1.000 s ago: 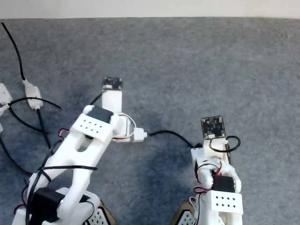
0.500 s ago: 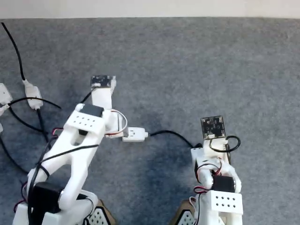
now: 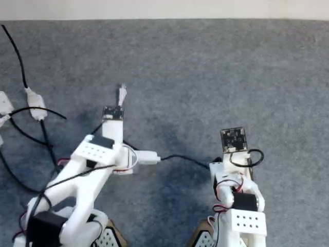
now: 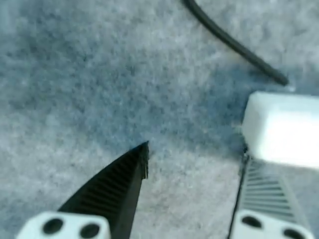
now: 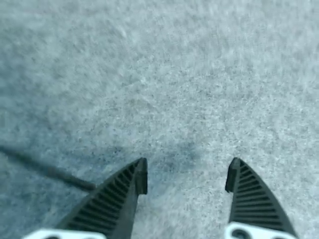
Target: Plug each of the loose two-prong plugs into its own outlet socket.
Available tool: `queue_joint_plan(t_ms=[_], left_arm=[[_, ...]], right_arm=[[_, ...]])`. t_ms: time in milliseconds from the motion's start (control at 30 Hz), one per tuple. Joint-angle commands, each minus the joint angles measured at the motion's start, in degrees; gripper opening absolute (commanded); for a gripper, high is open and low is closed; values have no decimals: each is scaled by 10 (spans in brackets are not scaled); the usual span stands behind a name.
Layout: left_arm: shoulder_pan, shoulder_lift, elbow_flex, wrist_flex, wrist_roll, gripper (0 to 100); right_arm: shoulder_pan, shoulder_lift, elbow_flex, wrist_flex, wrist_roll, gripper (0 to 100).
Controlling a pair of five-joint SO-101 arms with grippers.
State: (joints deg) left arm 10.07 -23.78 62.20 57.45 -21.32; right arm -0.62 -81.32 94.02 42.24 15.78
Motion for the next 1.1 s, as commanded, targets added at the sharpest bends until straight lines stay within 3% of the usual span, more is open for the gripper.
queue_joint_plan(t_ms=[0,167,267,467,700,867,1067], left_arm=[[7,-65,1,58,-7,277],[7,-176,-98,155,-6,277],[0,-178,-176,175,-2,277],[-29,-35,-251,106,5,277],[1,127,-310,41,8,277],[48,162,-318,39,33,277],[53,170,-258,38,31,277]], right_arm=[[-5,6,-2,-10,6,252],[-5,6,-2,-10,6,252],[-5,6,-2,-10,5,252],[-5,6,-2,-10,5,252],[-5,6,-2,-10,6,252],[-5,6,-2,-10,7,252],[-5,6,-2,-10,7,252]])
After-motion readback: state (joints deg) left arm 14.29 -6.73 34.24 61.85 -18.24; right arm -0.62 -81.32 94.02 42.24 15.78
